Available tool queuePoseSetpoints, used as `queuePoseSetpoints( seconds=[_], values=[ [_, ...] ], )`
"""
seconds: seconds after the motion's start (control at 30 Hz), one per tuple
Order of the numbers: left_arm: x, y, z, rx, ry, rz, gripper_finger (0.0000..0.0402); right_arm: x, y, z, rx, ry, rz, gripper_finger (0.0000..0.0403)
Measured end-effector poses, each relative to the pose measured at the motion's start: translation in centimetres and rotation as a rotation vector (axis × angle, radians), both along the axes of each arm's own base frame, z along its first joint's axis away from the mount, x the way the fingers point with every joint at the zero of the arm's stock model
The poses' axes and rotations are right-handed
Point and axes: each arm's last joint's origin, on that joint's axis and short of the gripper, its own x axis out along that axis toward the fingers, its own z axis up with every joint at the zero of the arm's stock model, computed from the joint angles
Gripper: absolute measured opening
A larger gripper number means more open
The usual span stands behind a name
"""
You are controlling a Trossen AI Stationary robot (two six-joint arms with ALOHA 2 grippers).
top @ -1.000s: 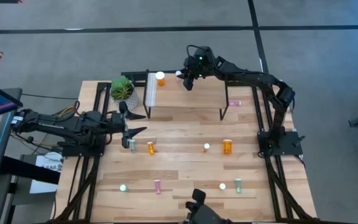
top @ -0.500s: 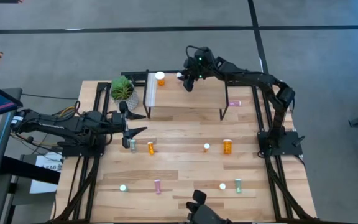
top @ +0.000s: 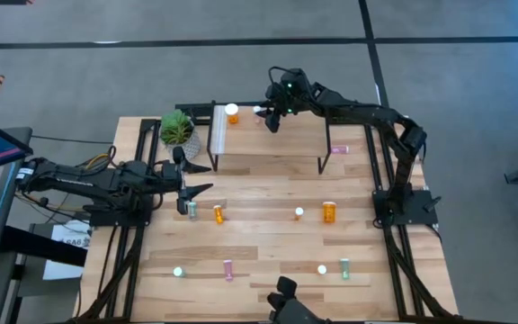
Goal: Pick and place medicine bottles onto shelf by color
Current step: Put the right pink bottle on the shelf, then put the big orange pill bottle aligned with the other big orange pill bottle on the shelf
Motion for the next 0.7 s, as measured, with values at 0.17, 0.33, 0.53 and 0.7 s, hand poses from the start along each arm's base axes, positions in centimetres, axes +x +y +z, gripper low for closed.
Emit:
queuePoseSetpoints(
  seconds=[0.17,0.33,0.53,0.7],
  values=[
    [0.0,0.0,0.0,0.0,0.0,0.0,0.0206,0.0,0.0,0.0,0.014,0.002,-0.005,0.0219],
    [0.0,0.0,0.0,0.0,0.0,0.0,0.0206,-0.5,0.2,0.4,0.023,0.017,-0.008,0.0228],
    [0.0,0.0,0.0,0.0,0.0,0.0,0.0206,-2.1,1.5,2.1,0.041,0.082,-0.017,0.0228],
    [0.0,0.0,0.0,-0.001,0.0,0.0,0.0206,-4.9,4.0,5.1,0.081,0.139,-0.009,0.0228]
  ],
)
